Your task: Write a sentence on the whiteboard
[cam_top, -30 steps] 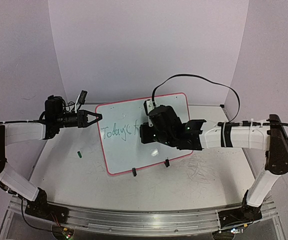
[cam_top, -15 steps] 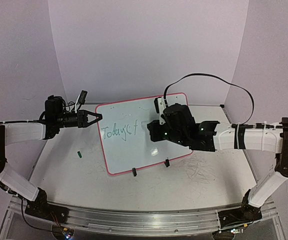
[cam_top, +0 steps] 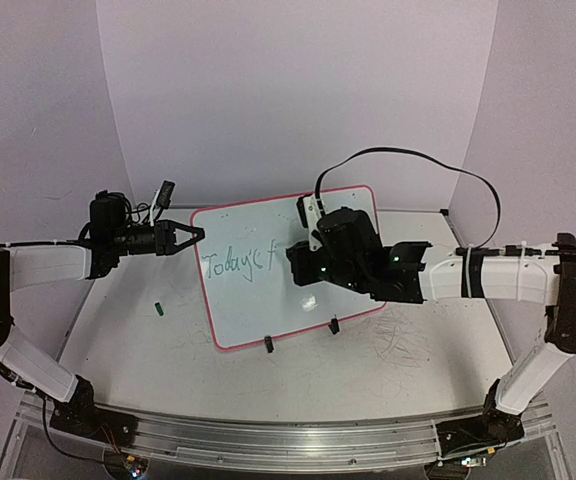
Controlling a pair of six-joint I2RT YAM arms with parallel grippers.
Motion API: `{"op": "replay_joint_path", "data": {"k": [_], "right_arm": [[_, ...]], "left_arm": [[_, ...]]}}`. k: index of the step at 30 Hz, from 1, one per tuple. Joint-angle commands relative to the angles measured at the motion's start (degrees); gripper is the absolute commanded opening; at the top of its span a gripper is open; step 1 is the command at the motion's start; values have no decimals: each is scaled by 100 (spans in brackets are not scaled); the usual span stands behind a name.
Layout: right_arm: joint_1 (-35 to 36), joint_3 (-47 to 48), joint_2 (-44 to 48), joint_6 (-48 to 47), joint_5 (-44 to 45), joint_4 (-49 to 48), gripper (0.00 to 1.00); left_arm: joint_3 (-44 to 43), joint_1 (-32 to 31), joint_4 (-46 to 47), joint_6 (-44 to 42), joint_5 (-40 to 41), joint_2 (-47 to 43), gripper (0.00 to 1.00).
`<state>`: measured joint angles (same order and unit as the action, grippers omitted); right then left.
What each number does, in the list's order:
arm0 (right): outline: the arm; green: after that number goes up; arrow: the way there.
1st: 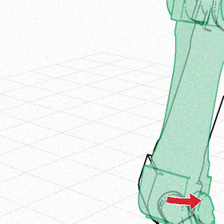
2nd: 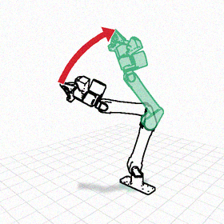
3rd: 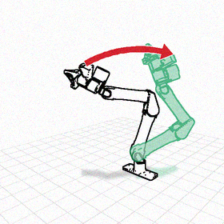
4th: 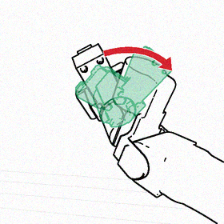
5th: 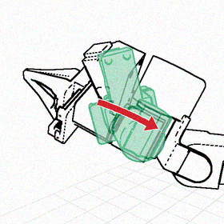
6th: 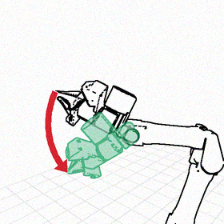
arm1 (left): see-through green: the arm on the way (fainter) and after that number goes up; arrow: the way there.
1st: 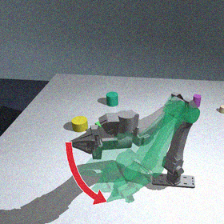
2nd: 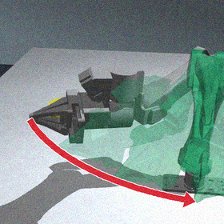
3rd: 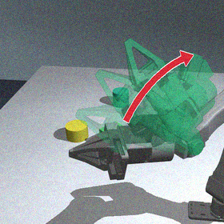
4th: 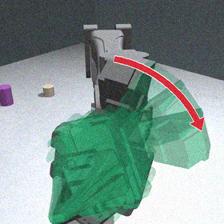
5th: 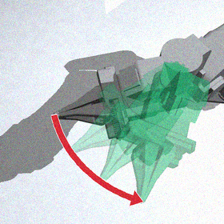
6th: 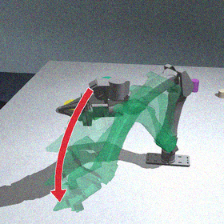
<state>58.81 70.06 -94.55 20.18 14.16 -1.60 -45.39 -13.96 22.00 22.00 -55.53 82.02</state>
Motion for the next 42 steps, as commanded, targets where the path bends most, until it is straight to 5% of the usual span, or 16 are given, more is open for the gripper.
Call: {"op": "replay_joint_path", "data": {"k": [1,42], "right_arm": [[-9,243,-101,-44,301,61,0],[109,583,-583,127,774,620,0]], "left_arm": [[-135,-33,-170,-222,341,-58,0],[-152,-49,-214,-258,325,-81,0]]}}
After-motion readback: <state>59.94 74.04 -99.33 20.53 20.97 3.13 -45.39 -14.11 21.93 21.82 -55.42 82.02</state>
